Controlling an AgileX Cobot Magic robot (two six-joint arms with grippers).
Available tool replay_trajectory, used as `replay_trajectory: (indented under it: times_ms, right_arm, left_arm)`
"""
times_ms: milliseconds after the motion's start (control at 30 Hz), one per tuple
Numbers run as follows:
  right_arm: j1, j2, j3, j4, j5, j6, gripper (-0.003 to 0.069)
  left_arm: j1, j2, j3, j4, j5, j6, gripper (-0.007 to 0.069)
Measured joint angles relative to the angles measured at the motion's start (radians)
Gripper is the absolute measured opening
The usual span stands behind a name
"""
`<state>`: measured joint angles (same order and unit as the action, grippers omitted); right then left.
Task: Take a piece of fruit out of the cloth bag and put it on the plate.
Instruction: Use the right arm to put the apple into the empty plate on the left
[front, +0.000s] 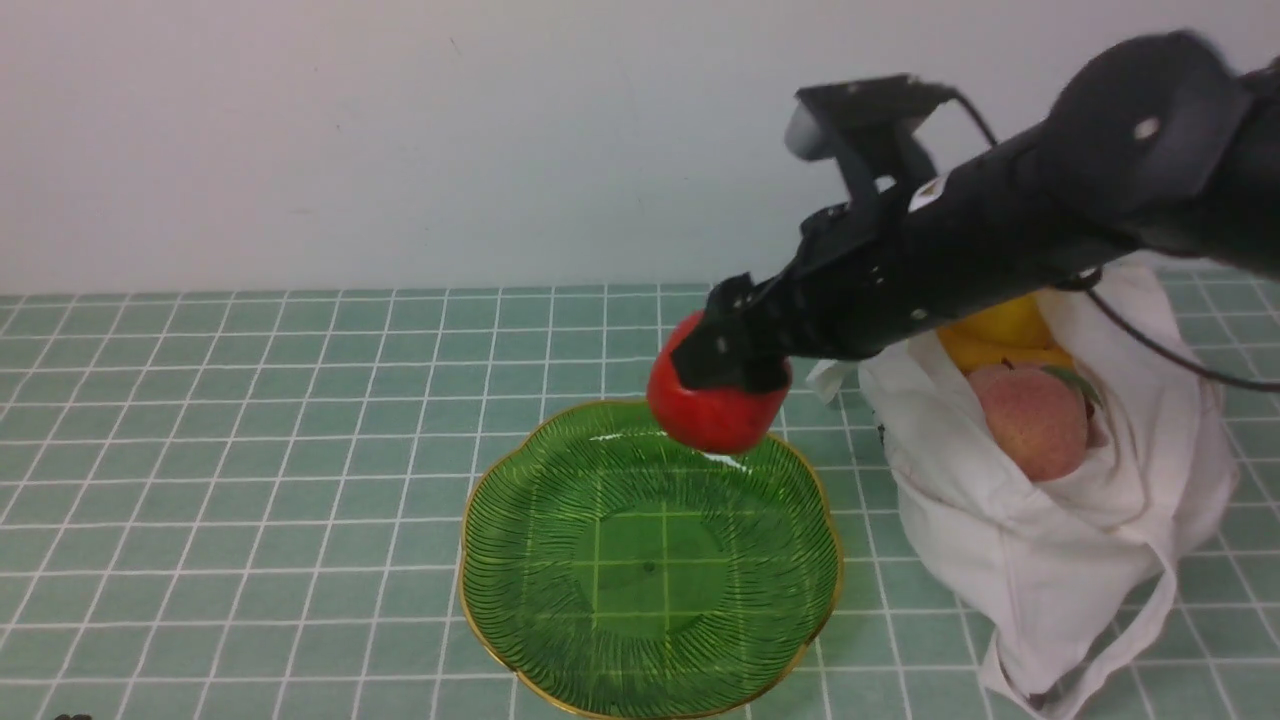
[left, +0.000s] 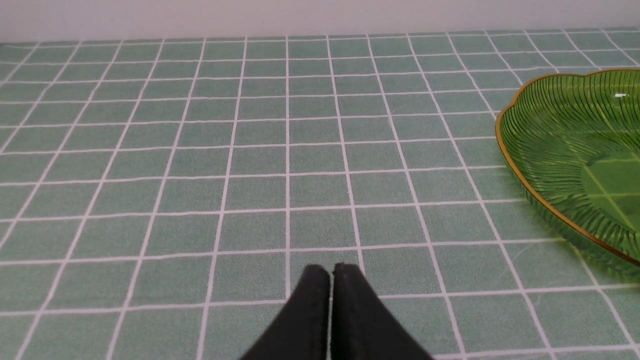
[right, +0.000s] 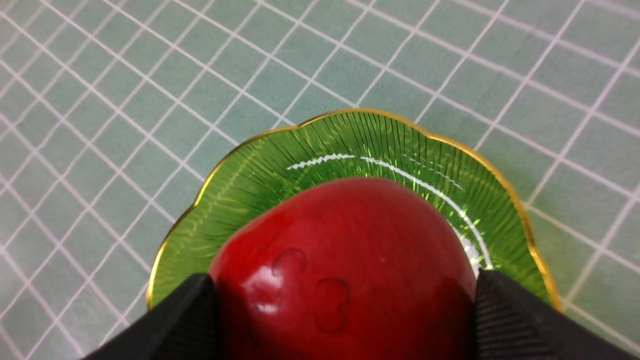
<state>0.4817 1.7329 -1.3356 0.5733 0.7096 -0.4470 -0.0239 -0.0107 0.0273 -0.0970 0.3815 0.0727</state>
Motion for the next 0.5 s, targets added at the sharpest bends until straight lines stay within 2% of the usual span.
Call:
replay_trajectory:
  times_ms: [267, 400, 500]
  right_arm:
    - [0.069, 0.156, 0.0, 0.015, -0.07, 0.061, 0.0593]
    - [0.081, 0.169, 0.0, 0.027, -0.084, 0.068, 0.0662]
    - [0.081, 0.169, -0.001, 0.03, -0.09, 0.069, 0.0682]
  left_arm:
    - [0.0, 0.0, 0.0, 0.0, 0.0, 0.0, -0.0008]
    - [0.0, 0.0, 0.0, 0.0, 0.0, 0.0, -0.0008]
    - [0.0, 0.0, 0.0, 0.0, 0.0, 0.0, -0.0008]
